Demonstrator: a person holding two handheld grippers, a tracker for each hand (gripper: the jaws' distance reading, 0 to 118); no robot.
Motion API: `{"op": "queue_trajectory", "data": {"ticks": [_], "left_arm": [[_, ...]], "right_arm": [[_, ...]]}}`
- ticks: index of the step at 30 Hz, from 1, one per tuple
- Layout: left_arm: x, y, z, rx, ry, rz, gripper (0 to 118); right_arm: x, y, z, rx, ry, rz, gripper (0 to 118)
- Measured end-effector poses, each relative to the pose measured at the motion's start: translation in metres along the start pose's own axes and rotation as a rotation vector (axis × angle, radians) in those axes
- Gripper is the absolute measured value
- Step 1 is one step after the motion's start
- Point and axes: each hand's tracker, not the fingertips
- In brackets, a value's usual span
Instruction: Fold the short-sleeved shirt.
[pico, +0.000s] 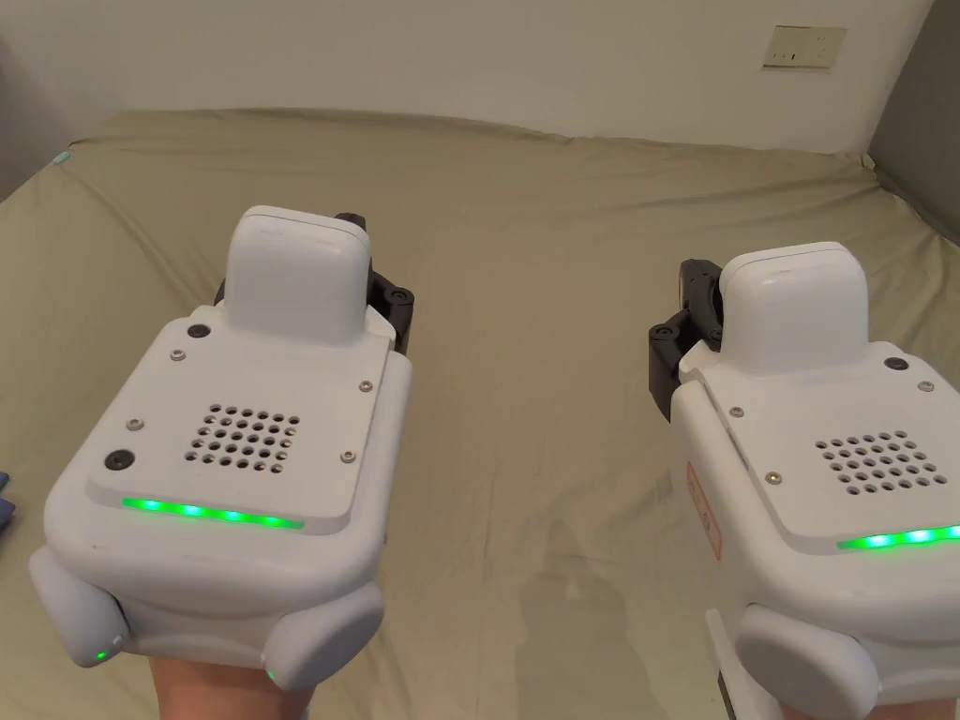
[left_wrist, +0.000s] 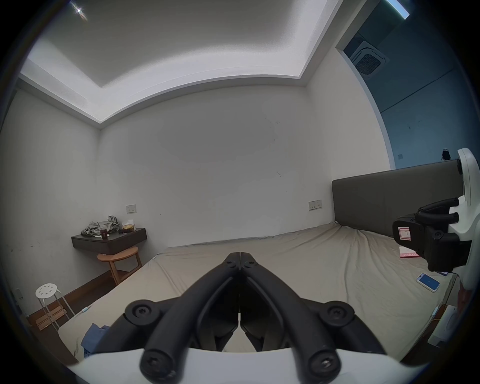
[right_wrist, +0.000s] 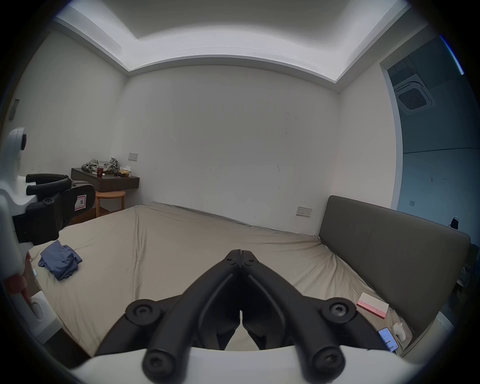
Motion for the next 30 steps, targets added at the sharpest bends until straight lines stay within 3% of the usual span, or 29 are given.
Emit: {"op": "queue_trajectory", "data": {"ticks": [7,9,10,11,12,13,14,19,22,24,27,30], "left_arm": [[-0.004,-0.004,-0.003,-0.01,0.009,0.005,0],[-0.006,-0.004,-0.003,-0.011,0.013,0.014,11],[-0.007,-0.005,-0.004,-0.011,0.017,0.019,27],[-0.007,-0.005,-0.004,-0.014,0.017,0.021,61],[-0.008,-0.005,-0.006,-0.021,0.013,0.025,89],[-0.009,-0.005,-0.008,-0.032,0.006,0.029,109],[-0.01,-0.006,-0.01,-0.043,-0.005,0.033,117],[-0.012,-0.005,-0.007,-0.024,-0.016,0.043,117],[-0.015,-0.004,-0.008,-0.028,-0.013,0.033,117],[-0.019,-0.004,-0.008,-0.025,-0.001,0.035,117],[-0.024,-0.003,-0.008,-0.018,0.011,0.049,117],[-0.024,-0.001,-0.009,-0.016,0.016,0.048,118]], "right_arm": [[0.004,-0.002,-0.003,0.009,-0.019,-0.005,0],[0.008,-0.004,-0.005,0.015,-0.024,-0.001,32],[0.009,-0.005,-0.005,0.015,-0.024,0.0,55],[0.011,-0.006,-0.007,0.013,-0.018,0.0,96],[0.013,-0.007,-0.009,0.005,-0.006,-0.001,116],[0.014,-0.008,-0.01,-0.001,0.001,-0.004,116],[0.015,-0.008,-0.011,-0.001,0.004,-0.005,118],[0.013,0.004,-0.02,-0.003,-0.038,0.0,118],[0.022,0.008,-0.028,-0.052,0.007,-0.079,118],[0.021,0.015,-0.025,-0.085,-0.03,-0.141,118],[0.017,0.024,-0.025,-0.135,-0.112,-0.162,118],[0.019,0.026,-0.025,-0.106,-0.056,-0.18,118]]}}
